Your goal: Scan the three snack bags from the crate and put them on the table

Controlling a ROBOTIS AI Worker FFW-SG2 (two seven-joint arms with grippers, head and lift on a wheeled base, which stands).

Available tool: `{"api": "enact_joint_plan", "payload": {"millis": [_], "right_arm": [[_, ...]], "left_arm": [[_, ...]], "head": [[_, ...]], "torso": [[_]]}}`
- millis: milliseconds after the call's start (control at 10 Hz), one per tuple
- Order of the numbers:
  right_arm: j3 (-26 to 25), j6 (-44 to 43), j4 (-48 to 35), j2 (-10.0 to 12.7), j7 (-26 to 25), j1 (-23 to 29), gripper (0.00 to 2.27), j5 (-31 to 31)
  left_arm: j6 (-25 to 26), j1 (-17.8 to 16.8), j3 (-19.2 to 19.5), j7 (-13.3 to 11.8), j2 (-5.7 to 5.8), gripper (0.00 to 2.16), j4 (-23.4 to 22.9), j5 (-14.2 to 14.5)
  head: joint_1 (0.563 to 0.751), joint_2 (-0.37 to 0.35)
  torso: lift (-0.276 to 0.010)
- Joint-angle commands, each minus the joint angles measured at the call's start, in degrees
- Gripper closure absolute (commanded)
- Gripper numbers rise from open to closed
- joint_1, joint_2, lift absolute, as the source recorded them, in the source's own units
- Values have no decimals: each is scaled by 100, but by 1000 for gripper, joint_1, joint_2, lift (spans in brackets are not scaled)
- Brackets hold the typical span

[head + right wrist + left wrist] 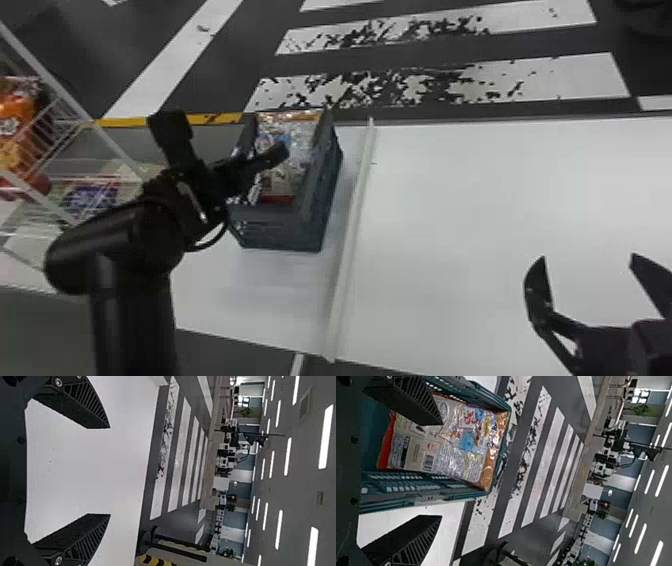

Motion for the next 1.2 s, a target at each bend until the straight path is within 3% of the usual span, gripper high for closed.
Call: {"api": "enact_joint_plan", "payload": {"millis": [0, 100, 200, 400, 600, 800, 1100], "right_arm": [[7, 113, 30, -68, -9, -27, 90, 39], [7, 113, 100, -104, -71, -71, 90, 57], [7, 96, 162, -121, -88, -98, 90, 57], [16, 131, 267, -156, -106, -186, 90, 57], [165, 219, 408, -253, -159, -414, 90, 31], [165, 201, 478, -288, -255, -449, 90, 31], [183, 184, 478, -306, -299, -476, 90, 48]], "left_arm": [[-8, -556, -224, -32, 233, 26, 670, -299], [10, -855, -338, -111, 383, 29, 960, -449], [27, -1057, -523, -199, 480, 29, 1127, -853], [10, -1418, -839, -270, 550, 46, 1593, -1354], [45, -1576, -918, -349, 787, 53, 1971, -1424], [10, -1822, -1191, -401, 814, 63, 2446, -1556], [-184, -2024, -1331, -358, 752, 66, 2859, -1565]], "head": [[695, 316], [695, 318], [695, 316], [695, 316], [695, 316], [695, 333], [695, 313]], "torso": [[-94], [-94], [-94], [-94], [-94], [-94], [-94]]}}
